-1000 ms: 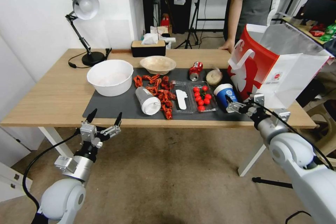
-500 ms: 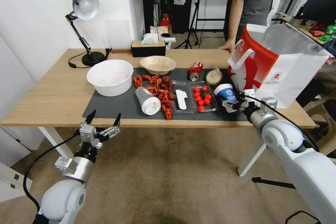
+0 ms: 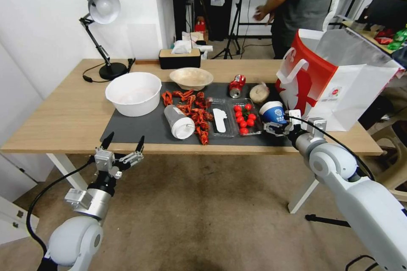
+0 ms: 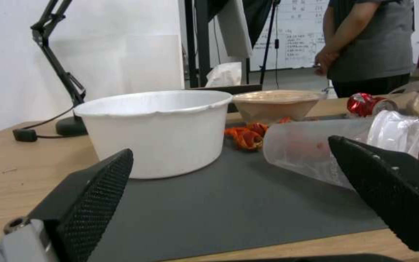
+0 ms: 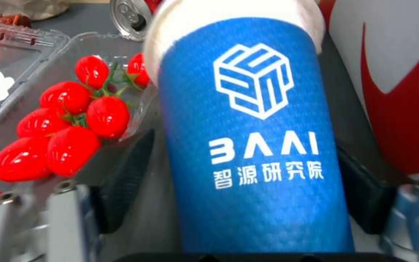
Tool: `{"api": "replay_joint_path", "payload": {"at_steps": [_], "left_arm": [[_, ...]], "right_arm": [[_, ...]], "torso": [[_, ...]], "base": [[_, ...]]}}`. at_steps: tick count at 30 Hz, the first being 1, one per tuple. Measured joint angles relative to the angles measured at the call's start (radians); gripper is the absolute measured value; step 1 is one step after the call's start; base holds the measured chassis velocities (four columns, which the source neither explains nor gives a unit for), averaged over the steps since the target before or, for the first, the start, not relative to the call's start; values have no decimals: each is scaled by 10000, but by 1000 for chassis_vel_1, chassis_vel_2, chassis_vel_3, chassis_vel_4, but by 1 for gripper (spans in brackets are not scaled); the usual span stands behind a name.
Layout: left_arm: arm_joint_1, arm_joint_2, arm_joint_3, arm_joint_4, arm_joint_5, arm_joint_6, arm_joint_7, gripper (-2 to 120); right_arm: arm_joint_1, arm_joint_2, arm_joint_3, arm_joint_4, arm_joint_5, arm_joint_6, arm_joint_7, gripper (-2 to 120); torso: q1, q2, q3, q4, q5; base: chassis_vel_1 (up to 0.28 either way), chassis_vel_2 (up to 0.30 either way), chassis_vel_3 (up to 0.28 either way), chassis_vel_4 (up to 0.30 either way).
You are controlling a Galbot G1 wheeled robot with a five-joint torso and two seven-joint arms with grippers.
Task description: Pick up the trash from the table and place it into the takeout bag.
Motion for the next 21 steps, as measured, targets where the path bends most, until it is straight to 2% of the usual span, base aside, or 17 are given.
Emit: {"api": "replay_joint_path", "payload": {"at_steps": [4, 5, 8, 21], "left_arm": [[-52, 6, 55, 36, 2, 6, -22, 100], [-52, 6, 55, 36, 2, 6, -22, 100], [-73, 3, 71, 76, 6, -14, -122, 100], [-94, 41, 69, 25, -21, -56, -472, 100]], "right_arm": [[-118, -36, 127, 28, 73, -90, 26, 65], [-118, -36, 127, 28, 73, -90, 26, 65], [-230, -23, 221, 72, 97, -73, 29, 51], [-829, -153, 680, 770, 112, 286, -218, 24]], "torso": [[0, 1, 0, 0, 1], [0, 1, 0, 0, 1], [0, 0, 0, 0, 4], [0, 0, 1, 0, 3]], "base": [[0, 0, 0, 0], [0, 0, 0, 0], [0, 0, 0, 0], [0, 0, 0, 0]]}}
